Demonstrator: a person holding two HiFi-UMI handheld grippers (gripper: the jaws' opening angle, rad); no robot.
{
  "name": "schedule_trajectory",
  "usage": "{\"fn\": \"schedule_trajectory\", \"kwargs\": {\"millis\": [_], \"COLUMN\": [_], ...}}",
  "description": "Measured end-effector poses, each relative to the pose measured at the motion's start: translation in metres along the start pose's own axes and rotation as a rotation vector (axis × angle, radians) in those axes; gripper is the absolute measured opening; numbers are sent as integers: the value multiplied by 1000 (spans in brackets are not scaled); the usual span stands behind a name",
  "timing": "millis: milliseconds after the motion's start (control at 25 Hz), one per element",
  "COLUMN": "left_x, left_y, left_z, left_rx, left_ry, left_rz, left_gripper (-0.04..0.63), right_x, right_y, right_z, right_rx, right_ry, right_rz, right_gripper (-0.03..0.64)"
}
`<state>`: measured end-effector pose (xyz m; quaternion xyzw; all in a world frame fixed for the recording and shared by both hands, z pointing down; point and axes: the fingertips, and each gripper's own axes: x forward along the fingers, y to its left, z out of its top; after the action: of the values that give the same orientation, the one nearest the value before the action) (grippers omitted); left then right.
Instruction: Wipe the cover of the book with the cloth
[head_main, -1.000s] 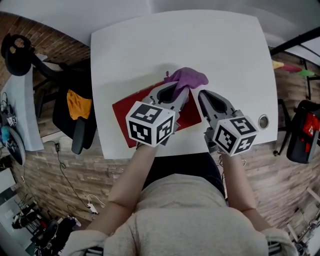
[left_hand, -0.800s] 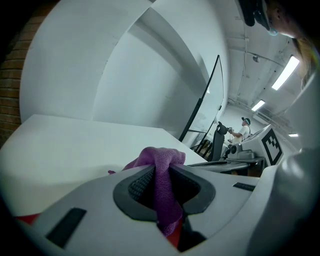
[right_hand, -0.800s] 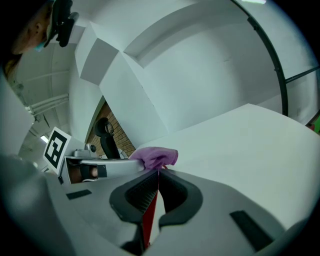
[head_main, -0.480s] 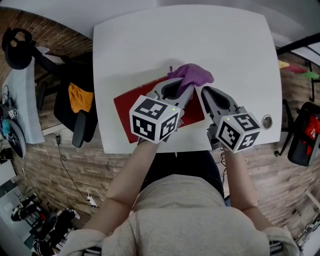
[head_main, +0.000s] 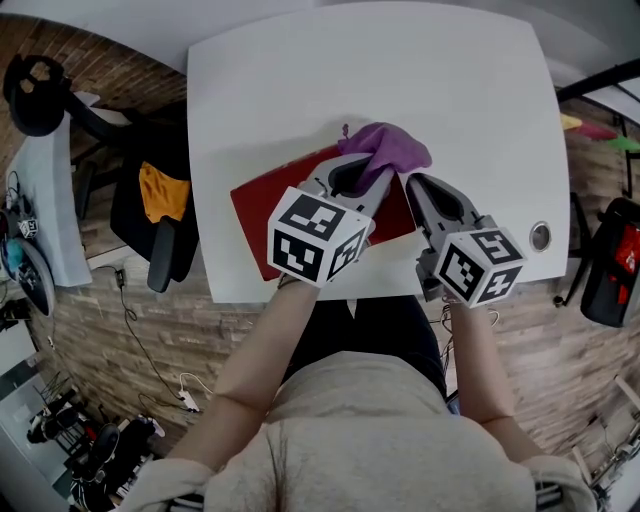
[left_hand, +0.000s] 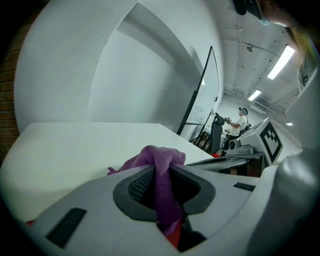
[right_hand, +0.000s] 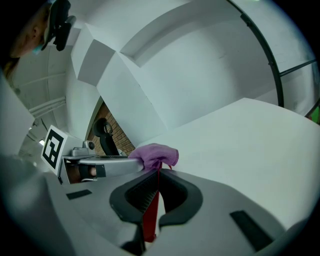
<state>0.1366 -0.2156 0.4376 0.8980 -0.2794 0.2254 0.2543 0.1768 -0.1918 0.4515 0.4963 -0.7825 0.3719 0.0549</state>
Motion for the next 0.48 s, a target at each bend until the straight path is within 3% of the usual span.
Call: {"fn": "schedule_trajectory", "kwargs": {"millis": [480], "left_x": [-18], "left_y": [9], "left_z": [-13], "left_rx": [33], "left_ry": [67], "left_rz": [-17], "left_gripper": [80], "right_x": [7], "right_y": [26], "right_z": [-4], "right_rx": [0], "right_ry": [-9], "right_rz": [-15], "right_gripper": [23]}}
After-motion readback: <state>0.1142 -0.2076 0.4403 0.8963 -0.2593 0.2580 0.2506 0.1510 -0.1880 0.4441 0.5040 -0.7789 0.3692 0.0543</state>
